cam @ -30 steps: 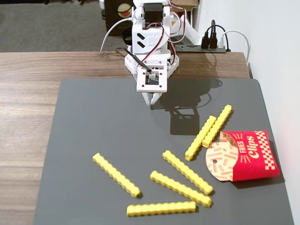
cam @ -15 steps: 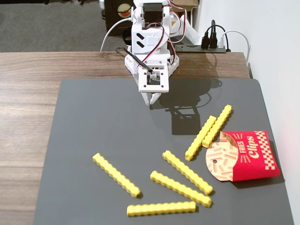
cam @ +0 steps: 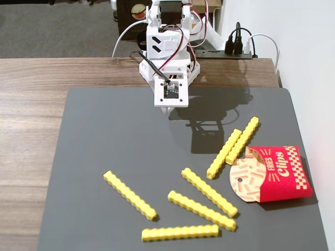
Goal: Grab a fry
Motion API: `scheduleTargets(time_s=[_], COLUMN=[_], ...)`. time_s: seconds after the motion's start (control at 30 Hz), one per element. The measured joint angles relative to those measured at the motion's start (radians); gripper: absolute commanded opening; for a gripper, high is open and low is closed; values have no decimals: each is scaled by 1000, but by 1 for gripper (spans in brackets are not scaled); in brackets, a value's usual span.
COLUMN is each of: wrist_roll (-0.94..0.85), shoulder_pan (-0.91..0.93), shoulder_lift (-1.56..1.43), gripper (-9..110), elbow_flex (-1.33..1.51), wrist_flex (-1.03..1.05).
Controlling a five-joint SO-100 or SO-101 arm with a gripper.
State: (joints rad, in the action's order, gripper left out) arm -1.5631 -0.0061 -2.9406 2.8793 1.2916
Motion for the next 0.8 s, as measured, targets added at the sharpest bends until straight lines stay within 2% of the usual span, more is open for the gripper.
scheduleTargets(time_s=[0.3, 0.8], wrist_roll=[6, -176], shoulder_pan=[0, -3], shoulder_lift=[333, 842], gripper=[1, 1], elbow_flex=[-293, -758], wrist_flex=[-11, 6])
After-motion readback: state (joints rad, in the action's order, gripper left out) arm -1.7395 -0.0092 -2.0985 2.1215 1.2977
